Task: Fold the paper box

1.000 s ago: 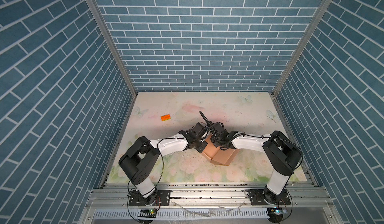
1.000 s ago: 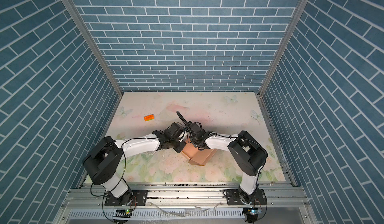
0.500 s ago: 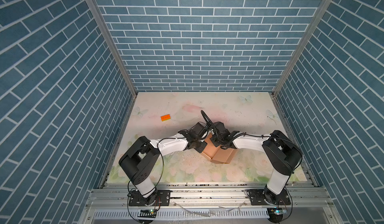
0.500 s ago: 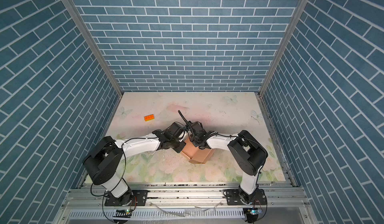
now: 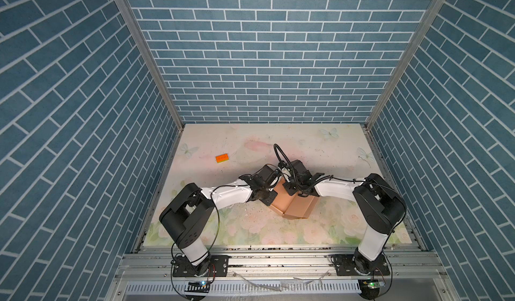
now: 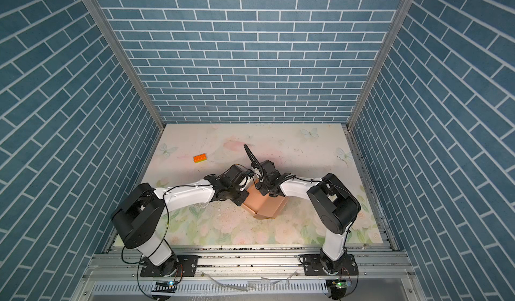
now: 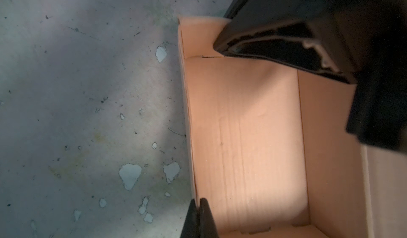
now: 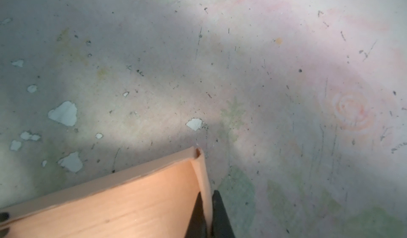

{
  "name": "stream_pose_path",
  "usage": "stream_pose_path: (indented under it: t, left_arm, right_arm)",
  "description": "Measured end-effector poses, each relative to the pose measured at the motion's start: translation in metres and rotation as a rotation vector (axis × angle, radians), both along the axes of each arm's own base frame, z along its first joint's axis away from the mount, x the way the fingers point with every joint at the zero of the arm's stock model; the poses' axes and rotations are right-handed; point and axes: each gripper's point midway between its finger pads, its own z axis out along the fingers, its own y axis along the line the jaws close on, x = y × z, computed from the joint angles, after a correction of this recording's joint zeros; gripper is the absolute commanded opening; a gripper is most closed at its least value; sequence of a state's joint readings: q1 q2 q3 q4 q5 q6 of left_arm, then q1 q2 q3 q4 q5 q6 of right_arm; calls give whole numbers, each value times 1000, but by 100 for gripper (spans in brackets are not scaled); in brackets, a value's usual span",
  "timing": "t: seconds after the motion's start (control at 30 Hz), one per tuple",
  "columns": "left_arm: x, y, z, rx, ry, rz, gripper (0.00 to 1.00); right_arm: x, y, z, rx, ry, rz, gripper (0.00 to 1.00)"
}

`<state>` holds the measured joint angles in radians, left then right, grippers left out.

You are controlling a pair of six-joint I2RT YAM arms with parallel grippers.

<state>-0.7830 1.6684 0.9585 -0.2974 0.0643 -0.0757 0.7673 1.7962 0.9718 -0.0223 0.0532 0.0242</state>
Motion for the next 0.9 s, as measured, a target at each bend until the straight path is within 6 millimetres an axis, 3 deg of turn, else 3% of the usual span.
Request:
stream_pose_path:
  t: [0.3, 0.47, 0.9]
  left_arm:
    - [-6, 1, -2, 4, 29, 0, 5]
    - [-6, 1, -2, 1, 35, 11, 5]
    - [-3, 4, -3, 13, 46, 72, 5]
  right_arm:
    - [-10, -6, -8, 10, 48, -14, 39]
    - [-17, -16, -1, 17, 61, -32, 45]
    - [-4, -36, 93, 197, -84, -153, 48]
